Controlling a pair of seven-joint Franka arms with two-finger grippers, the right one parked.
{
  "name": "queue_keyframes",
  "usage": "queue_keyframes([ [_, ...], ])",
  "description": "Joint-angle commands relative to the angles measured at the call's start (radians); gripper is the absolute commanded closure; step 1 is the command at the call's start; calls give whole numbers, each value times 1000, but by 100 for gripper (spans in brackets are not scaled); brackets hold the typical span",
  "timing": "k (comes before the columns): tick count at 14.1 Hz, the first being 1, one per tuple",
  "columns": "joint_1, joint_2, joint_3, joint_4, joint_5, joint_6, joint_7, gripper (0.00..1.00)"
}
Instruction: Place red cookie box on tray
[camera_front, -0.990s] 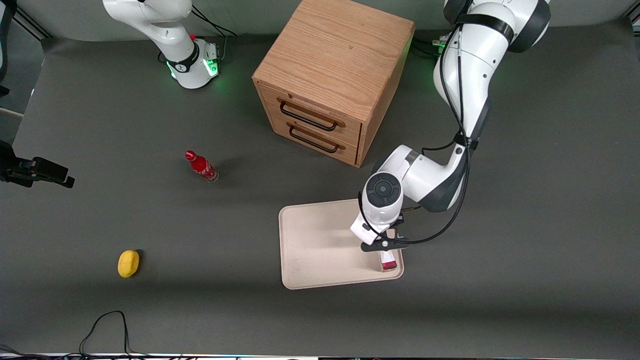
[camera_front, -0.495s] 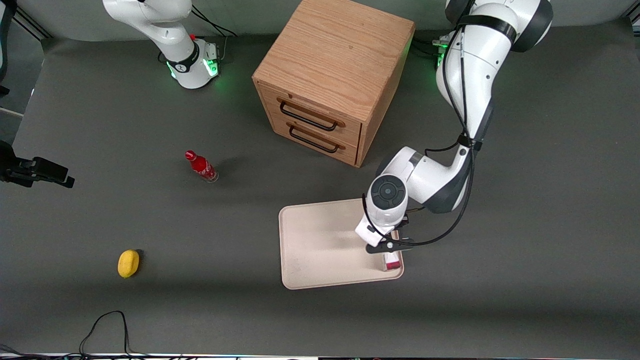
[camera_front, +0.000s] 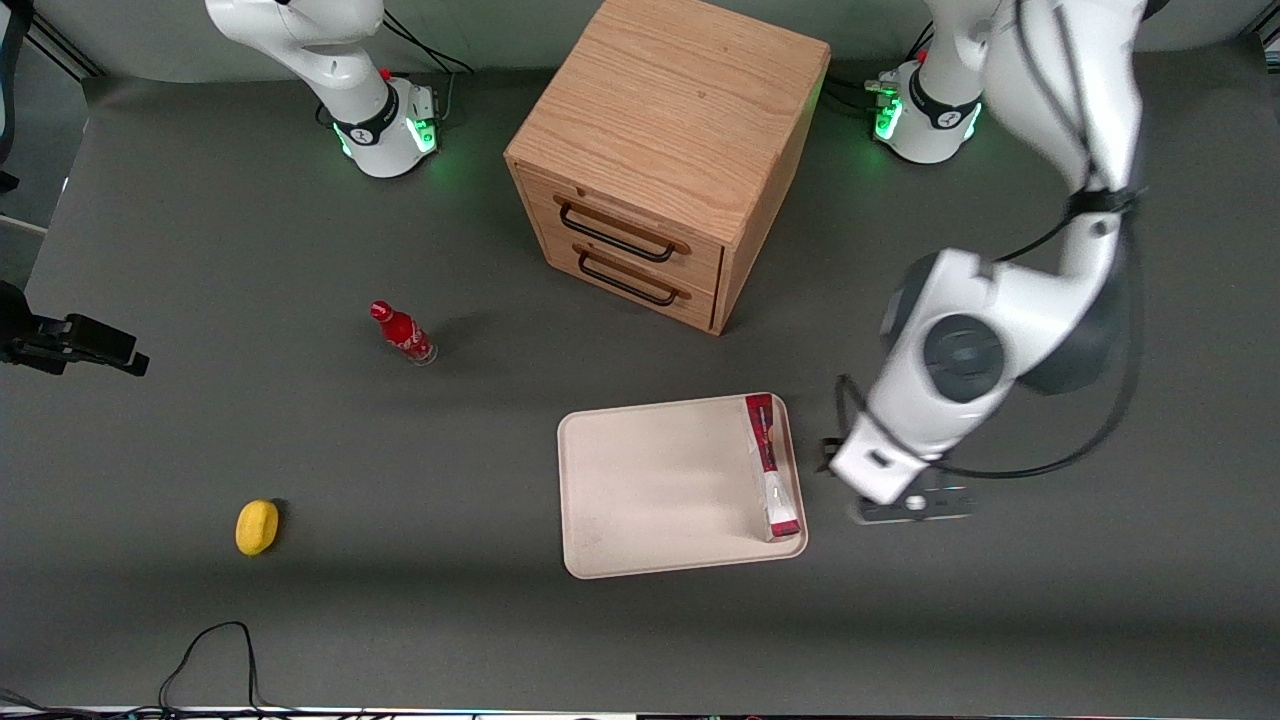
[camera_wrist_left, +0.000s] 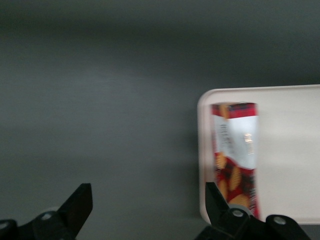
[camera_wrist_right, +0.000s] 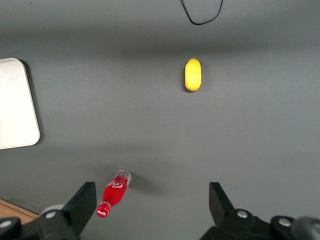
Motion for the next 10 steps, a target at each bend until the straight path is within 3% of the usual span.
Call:
queue_keyframes([
  [1, 49, -157, 37, -100, -38, -79, 115, 0],
  [4, 121, -279, 37, -148, -27, -171, 155, 0],
  [10, 258, -554, 37, -404, -21, -165, 315, 0],
])
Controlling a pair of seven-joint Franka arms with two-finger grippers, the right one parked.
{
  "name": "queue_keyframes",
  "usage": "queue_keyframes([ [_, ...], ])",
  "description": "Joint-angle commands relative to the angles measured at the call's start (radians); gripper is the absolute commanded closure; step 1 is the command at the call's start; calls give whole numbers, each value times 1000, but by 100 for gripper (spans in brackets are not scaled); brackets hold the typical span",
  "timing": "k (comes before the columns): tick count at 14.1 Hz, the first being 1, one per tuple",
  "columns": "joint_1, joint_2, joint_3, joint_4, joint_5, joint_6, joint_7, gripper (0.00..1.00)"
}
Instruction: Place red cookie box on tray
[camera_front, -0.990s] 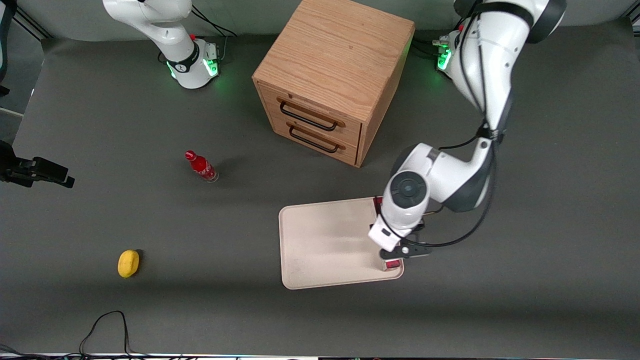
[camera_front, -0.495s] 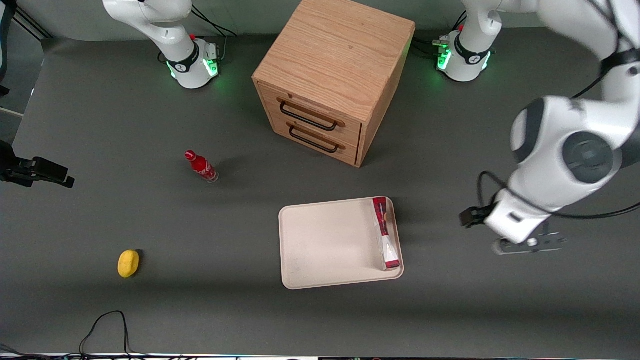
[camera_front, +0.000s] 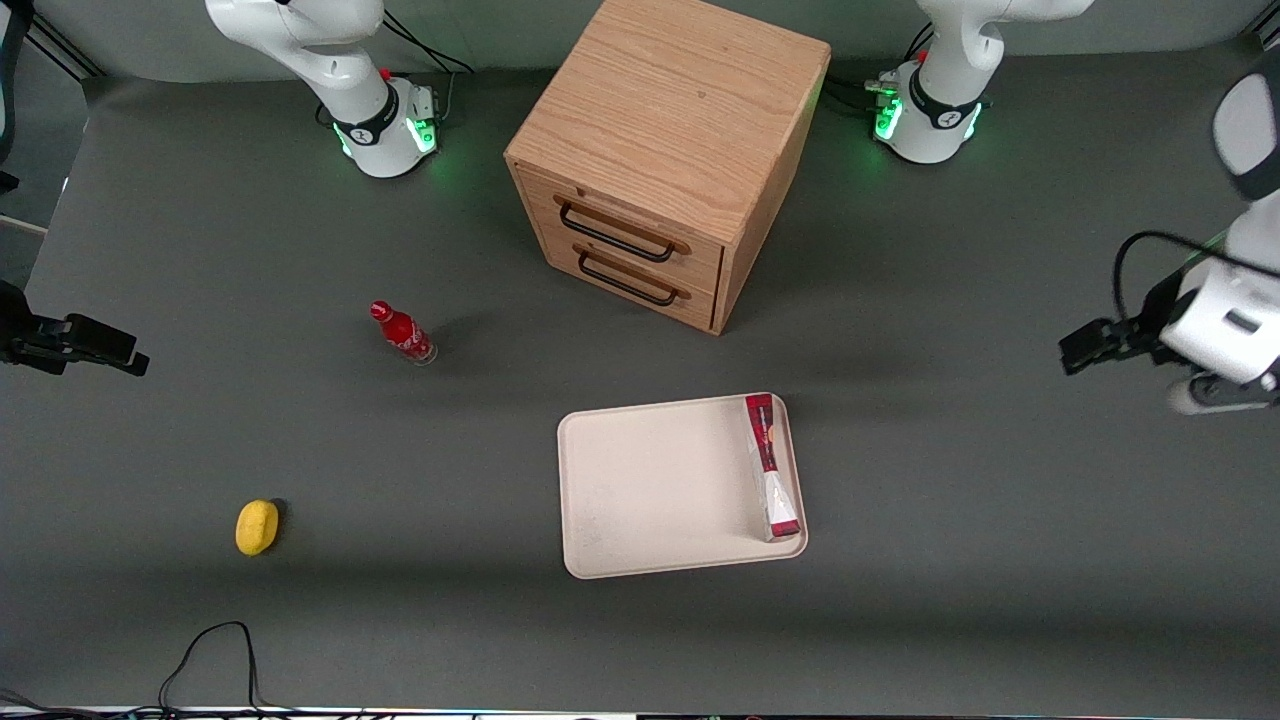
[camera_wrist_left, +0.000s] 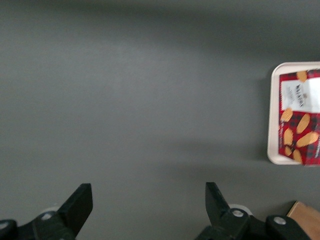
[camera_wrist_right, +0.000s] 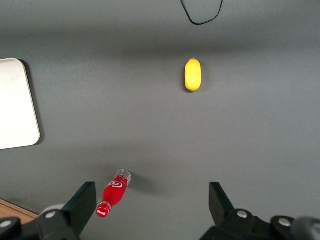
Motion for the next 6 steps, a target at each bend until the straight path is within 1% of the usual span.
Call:
queue_keyframes([
  [1, 42, -153, -10, -165, 2, 20, 50, 0],
  [3, 52, -190, -10, -180, 17, 7, 66, 0],
  [6, 65, -200, -10, -177, 17, -8, 86, 0],
])
